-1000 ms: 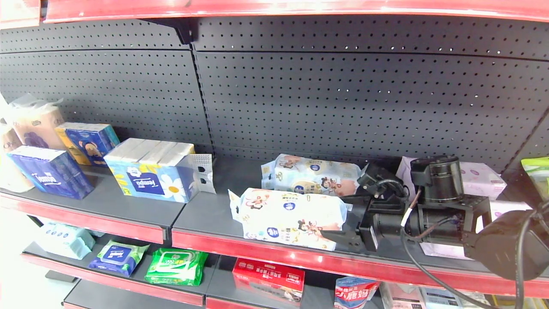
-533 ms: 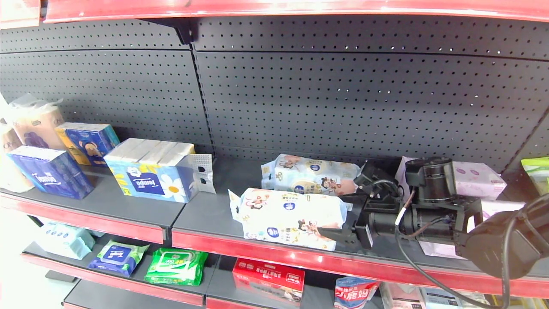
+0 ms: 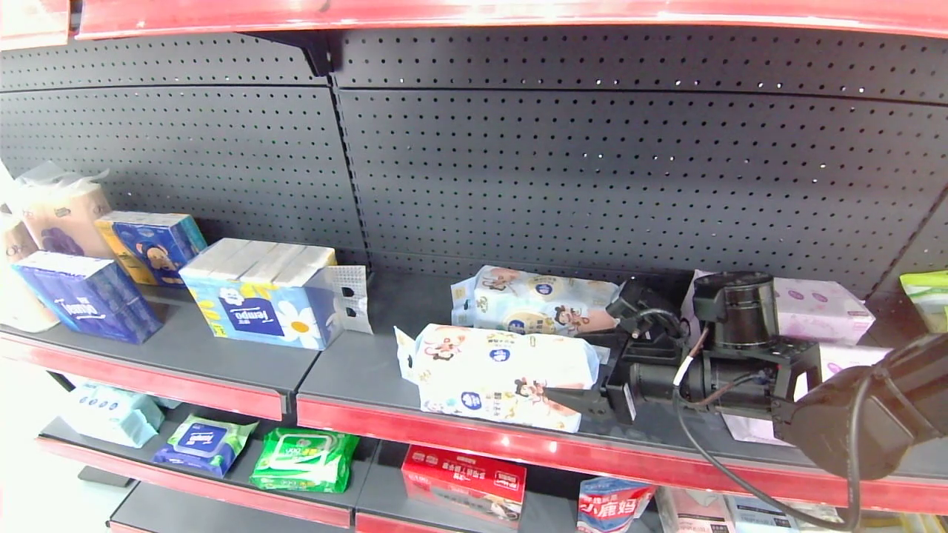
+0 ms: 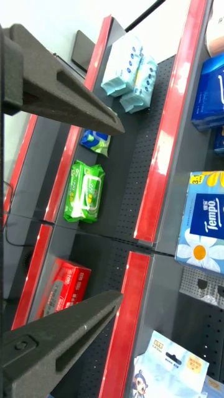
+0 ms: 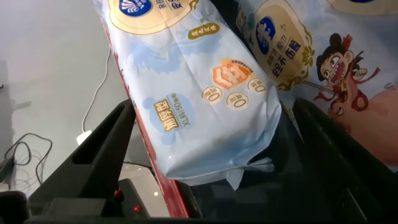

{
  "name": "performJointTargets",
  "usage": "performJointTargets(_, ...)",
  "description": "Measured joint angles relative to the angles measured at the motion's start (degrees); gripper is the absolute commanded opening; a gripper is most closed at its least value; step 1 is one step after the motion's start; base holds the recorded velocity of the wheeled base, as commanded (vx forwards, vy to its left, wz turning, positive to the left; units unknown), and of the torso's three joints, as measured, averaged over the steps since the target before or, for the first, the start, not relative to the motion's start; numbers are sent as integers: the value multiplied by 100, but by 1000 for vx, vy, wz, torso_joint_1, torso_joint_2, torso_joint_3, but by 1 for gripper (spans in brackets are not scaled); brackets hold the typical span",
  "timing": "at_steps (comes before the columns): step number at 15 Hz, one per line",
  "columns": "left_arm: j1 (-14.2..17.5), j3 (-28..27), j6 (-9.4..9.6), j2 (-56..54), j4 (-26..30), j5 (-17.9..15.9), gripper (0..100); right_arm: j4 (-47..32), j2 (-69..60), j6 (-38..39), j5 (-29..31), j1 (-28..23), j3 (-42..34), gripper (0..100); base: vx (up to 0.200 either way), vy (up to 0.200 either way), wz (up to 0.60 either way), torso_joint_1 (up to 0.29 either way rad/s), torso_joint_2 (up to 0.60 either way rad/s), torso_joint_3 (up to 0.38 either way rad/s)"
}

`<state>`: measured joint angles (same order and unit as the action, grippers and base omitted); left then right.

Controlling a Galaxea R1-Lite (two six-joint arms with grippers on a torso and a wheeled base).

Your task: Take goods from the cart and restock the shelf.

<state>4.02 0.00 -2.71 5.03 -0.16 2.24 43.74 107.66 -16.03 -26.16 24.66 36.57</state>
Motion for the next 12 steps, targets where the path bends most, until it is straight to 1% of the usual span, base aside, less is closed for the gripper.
performJointTargets(12, 0, 0, 2, 0, 2, 2, 100, 54, 22, 5, 0, 28, -20, 100, 0, 0, 0, 0, 0, 0)
